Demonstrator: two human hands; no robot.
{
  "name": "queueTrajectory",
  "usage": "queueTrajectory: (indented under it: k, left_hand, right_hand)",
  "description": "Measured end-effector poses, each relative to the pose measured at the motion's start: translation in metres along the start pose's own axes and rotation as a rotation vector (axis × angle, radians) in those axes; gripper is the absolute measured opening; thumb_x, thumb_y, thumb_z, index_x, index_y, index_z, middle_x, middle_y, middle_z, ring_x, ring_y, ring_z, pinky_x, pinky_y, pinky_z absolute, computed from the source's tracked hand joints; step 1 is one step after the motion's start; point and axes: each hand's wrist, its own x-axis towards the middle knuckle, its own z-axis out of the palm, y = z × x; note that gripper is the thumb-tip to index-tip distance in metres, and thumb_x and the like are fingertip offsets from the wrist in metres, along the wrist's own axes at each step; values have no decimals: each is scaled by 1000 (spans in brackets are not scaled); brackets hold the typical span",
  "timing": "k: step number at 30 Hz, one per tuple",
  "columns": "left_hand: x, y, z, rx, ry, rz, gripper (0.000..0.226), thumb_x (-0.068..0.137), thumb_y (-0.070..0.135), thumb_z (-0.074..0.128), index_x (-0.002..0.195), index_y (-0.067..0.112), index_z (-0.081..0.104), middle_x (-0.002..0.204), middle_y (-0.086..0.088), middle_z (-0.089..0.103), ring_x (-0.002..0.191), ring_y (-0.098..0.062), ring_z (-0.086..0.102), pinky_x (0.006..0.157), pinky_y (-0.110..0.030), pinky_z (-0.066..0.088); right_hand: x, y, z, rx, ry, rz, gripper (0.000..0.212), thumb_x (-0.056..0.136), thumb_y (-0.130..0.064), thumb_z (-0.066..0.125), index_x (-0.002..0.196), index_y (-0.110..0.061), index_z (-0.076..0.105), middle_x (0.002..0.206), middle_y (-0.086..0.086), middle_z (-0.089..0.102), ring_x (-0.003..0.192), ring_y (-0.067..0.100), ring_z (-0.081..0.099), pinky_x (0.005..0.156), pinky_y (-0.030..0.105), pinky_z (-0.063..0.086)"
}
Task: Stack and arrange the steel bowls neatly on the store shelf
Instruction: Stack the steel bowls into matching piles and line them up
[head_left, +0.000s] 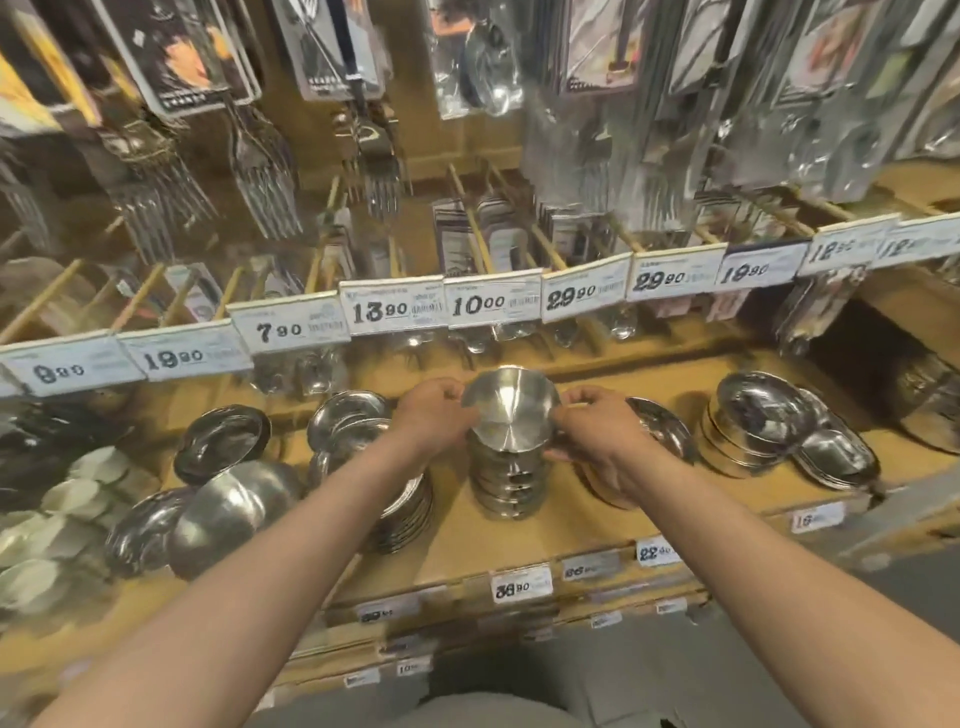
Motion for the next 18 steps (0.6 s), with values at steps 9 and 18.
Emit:
queueTrajectory:
  k: [9, 18]
  left_hand:
    - [6, -4, 21, 59, 148, -15, 6, 83, 12, 73, 88, 14, 71, 94, -5, 74, 78, -19, 68, 80, -41, 62]
    - [-3, -13, 28, 56, 200, -41, 10, 87, 19, 71, 92, 17, 63, 97, -6, 70, 77, -17, 67, 60, -31, 54]
  right_hand:
    - [26, 0, -7, -303, -21, -49, 19, 82, -11, 73, 72, -17, 58, 65, 4, 68, 45, 12, 65, 45, 21, 53]
    - [30, 1, -5, -429, -38, -147, 9, 81, -14, 72, 77, -22, 69, 68, 3, 73, 58, 19, 73, 71, 42, 64]
